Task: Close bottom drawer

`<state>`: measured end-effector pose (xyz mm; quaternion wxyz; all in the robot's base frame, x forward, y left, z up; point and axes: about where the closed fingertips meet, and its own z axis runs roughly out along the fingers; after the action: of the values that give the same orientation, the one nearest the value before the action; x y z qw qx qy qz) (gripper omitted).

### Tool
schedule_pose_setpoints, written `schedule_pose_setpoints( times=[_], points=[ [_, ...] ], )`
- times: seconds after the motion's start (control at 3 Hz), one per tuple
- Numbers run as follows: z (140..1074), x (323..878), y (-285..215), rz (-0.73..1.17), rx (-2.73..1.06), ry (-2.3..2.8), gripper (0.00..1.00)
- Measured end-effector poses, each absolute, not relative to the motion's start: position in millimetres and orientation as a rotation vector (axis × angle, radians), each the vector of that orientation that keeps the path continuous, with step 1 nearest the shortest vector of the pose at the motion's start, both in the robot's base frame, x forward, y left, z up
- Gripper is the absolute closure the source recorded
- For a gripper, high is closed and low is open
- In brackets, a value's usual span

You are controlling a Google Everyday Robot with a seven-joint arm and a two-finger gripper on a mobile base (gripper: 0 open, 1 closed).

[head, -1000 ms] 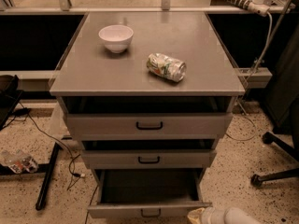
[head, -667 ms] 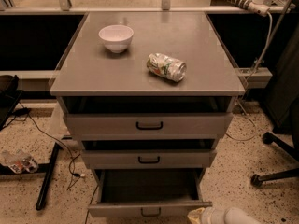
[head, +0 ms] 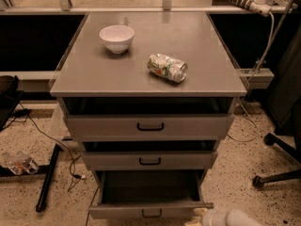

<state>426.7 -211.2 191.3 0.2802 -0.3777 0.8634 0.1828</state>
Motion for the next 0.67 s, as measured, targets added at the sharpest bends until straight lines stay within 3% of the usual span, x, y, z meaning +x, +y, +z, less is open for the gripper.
schedule_pose_setpoints(
  times=[0.33, 0.67],
  points=[
    [190, 443, -195, 0.487, -1.025, 2.271, 0.00],
    [188, 477, -175, 0.489, -1.038, 2.225, 0.19]
  ],
)
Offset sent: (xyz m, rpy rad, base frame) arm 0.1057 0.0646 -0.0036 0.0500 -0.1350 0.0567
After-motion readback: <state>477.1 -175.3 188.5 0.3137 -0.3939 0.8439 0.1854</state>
